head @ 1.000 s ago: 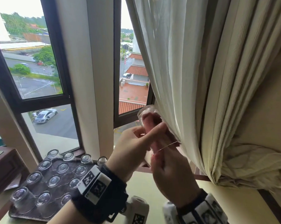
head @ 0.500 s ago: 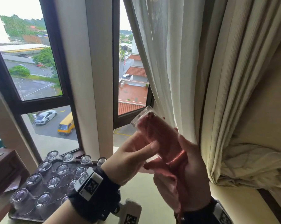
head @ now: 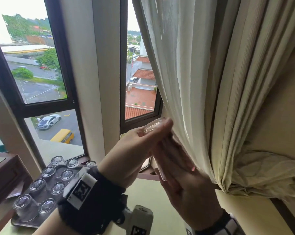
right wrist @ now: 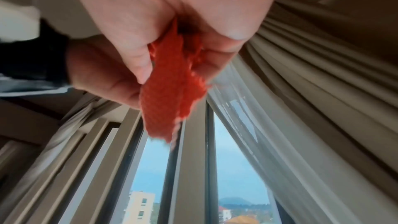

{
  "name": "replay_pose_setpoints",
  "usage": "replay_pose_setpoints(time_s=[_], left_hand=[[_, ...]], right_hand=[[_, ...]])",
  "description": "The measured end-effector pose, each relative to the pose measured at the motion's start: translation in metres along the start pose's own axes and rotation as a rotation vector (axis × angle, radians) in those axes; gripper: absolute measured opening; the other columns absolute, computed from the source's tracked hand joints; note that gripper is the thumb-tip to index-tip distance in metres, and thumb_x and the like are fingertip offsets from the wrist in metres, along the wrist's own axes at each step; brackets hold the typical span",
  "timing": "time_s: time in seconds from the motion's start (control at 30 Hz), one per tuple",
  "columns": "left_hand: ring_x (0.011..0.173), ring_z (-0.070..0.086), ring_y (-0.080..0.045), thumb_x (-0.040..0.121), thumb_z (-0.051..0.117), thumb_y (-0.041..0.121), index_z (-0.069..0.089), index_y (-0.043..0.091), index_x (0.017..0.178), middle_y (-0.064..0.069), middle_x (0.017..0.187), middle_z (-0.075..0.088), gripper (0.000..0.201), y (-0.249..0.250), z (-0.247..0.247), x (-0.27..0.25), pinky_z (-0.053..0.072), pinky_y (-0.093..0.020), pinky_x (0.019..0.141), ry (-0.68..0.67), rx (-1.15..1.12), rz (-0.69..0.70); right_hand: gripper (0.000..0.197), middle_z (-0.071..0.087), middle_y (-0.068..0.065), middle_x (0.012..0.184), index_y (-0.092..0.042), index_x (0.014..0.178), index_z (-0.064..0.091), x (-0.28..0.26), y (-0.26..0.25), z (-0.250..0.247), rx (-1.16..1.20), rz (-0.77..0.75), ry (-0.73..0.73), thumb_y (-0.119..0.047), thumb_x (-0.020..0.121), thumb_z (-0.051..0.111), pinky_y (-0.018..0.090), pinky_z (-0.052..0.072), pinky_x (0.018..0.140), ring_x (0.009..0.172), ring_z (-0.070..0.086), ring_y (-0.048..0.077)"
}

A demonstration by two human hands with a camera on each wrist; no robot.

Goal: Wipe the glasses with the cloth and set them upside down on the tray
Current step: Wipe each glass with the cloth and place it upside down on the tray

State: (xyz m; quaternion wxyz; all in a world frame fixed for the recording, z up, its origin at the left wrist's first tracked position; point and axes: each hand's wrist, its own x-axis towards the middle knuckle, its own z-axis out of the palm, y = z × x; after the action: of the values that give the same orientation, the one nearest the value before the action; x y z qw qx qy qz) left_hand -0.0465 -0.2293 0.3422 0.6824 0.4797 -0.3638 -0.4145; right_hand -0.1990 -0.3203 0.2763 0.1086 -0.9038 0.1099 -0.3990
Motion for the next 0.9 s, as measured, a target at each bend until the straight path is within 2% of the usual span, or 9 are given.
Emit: replay_pose_setpoints(time_s=[0.07,0.13,0.3,0.4,0.47,0.57,0.67,0.8,0.9], left_hand=[[0.088,0.077,-0.017,0.073,0.082,0.042,0.084,0.022,0.085,-0.005,0.086,0.078,0.022,0.001,0.006,0.000,0.062,-0.024,0.084,0.007,0.048,0.069],[0.091,0.077,-0.019,0.077,0.082,0.035,0.084,0.017,0.095,-0.007,0.091,0.078,0.025,-0.001,0.006,0.001,0.062,-0.026,0.086,-0.053,0.044,0.130],[0.116,0.069,-0.030,0.090,0.082,0.028,0.061,-0.003,0.138,-0.022,0.128,0.068,0.060,-0.010,-0.007,0.004,0.055,-0.043,0.107,-0.455,-0.276,0.166],[0.103,0.073,-0.027,0.083,0.084,0.036,0.078,0.007,0.117,-0.018,0.112,0.074,0.046,-0.010,0.000,0.007,0.060,-0.039,0.098,-0.260,-0.166,0.186],[0.087,0.075,-0.021,0.077,0.081,0.039,0.085,0.014,0.095,-0.010,0.091,0.078,0.032,-0.006,0.007,0.006,0.064,-0.032,0.085,-0.057,-0.042,0.150],[0.085,0.078,-0.020,0.075,0.082,0.046,0.085,0.016,0.088,-0.007,0.085,0.079,0.033,-0.006,0.012,0.007,0.065,-0.030,0.083,0.091,0.179,0.137],[0.084,0.076,-0.017,0.080,0.083,0.045,0.083,0.013,0.091,-0.006,0.086,0.078,0.034,-0.010,0.004,0.007,0.063,-0.027,0.081,0.008,0.133,0.117],[0.113,0.067,-0.030,0.087,0.083,0.045,0.064,0.001,0.135,-0.024,0.128,0.065,0.068,-0.018,-0.010,0.005,0.054,-0.047,0.104,-0.353,-0.279,0.140],[0.110,0.068,-0.031,0.088,0.080,0.048,0.067,0.001,0.132,-0.024,0.124,0.067,0.065,-0.015,-0.010,0.007,0.056,-0.047,0.100,-0.274,-0.245,0.193]], right_hand=[[0.043,0.075,-0.006,0.116,-0.024,0.130,0.069,0.000,-0.007,0.002,0.056,0.119,0.009,-0.051,0.099,0.054,0.016,0.055,0.091,0.091,0.073,0.005],[0.043,0.077,-0.013,0.099,-0.023,0.119,0.074,0.001,-0.017,-0.003,0.275,0.329,0.048,-0.054,0.091,0.062,0.027,0.062,0.082,0.081,0.074,0.005],[0.014,0.067,0.028,0.067,-0.004,0.084,0.071,0.011,-0.049,-0.038,1.220,0.698,-0.212,0.003,0.074,0.079,0.038,0.057,0.050,0.050,0.068,0.036],[0.023,0.070,0.023,0.069,-0.016,0.092,0.073,0.007,-0.040,-0.028,1.053,0.650,-0.137,-0.020,0.072,0.084,0.051,0.061,0.059,0.058,0.070,0.038],[0.033,0.074,0.009,0.074,-0.022,0.112,0.067,0.005,-0.030,-0.017,0.564,0.431,-0.030,-0.030,0.082,0.078,0.033,0.062,0.064,0.059,0.069,0.013],[0.041,0.075,0.003,0.077,-0.019,0.121,0.062,0.008,-0.023,-0.007,0.106,0.248,-0.090,-0.026,0.082,0.073,0.018,0.058,0.063,0.057,0.064,0.007],[0.029,0.069,-0.001,0.065,-0.022,0.117,0.066,0.010,-0.032,-0.014,0.396,0.402,-0.093,-0.018,0.089,0.069,0.027,0.059,0.054,0.051,0.066,0.012],[0.021,0.068,0.021,0.069,-0.019,0.086,0.072,0.011,-0.054,-0.032,1.055,0.676,-0.262,-0.010,0.069,0.083,0.039,0.059,0.060,0.062,0.070,0.030],[0.022,0.068,0.019,0.068,-0.013,0.085,0.072,0.013,-0.052,-0.026,1.033,0.690,-0.195,-0.018,0.068,0.085,0.040,0.060,0.062,0.061,0.069,0.030]])
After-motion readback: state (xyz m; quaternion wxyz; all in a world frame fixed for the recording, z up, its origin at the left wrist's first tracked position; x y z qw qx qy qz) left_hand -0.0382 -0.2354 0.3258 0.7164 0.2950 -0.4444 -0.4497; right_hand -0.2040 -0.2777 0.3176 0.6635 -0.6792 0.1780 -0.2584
